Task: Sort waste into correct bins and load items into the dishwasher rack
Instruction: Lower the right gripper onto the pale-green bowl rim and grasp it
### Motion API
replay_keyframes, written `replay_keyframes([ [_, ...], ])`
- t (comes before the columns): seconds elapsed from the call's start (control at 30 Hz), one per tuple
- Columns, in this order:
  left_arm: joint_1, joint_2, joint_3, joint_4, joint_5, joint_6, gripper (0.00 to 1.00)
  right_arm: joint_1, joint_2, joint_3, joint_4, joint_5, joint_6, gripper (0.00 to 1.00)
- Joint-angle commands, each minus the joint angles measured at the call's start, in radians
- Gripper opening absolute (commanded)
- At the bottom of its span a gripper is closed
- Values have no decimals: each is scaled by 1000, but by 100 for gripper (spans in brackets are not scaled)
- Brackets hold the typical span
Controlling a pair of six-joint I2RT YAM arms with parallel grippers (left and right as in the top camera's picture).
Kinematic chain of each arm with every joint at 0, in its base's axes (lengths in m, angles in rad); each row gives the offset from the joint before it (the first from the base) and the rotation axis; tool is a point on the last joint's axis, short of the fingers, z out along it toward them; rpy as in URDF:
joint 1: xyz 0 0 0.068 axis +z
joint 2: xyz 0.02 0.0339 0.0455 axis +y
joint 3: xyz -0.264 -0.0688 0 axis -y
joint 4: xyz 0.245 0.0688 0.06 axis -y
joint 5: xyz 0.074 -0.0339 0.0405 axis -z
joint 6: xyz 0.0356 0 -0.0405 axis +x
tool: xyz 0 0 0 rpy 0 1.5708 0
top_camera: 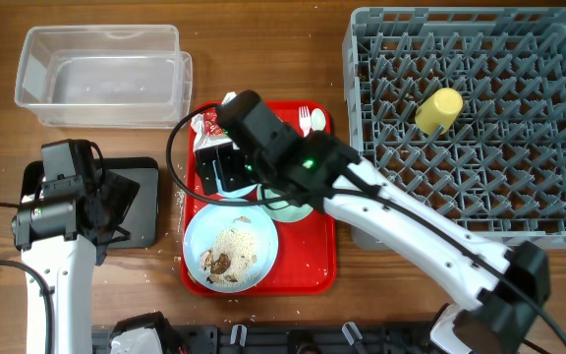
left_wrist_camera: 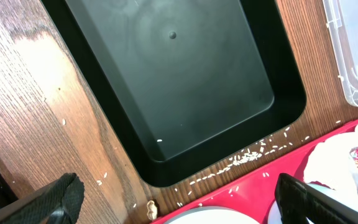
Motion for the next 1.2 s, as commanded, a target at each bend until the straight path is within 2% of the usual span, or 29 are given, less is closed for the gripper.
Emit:
replay_keyframes([
  [0.0,2,-11,-2,2,-17,-13,100,3,52,9,9,37,86,99],
  [0.2,2,-11,-2,2,-17,-13,100,2,52,5,-2,191,86,100],
  [0.4,2,-11,-2,2,-17,-13,100,1,52,1,-48,171,84,100],
  [0.53,2,-11,-2,2,-17,-13,100,1,46,1,-69,131,32,100],
  [0.77,2,-11,-2,2,-17,-13,100,-35,-120,5,-84,188,-98,100],
  [1.0,2,-11,-2,2,-17,-13,100,-41,-115,-37,-128,137,-94,99],
  [1.07,2,-11,-2,2,-17,-13,100,-41,-72,-59,-135,138,-94,88],
  [1.1,2,-11,-2,2,-17,-13,100,-41,-48,-67,-138,137,-89,79],
  [1.17,2,-11,-2,2,-17,-13,100,-41,-4,-69,-159,137,-34,70],
])
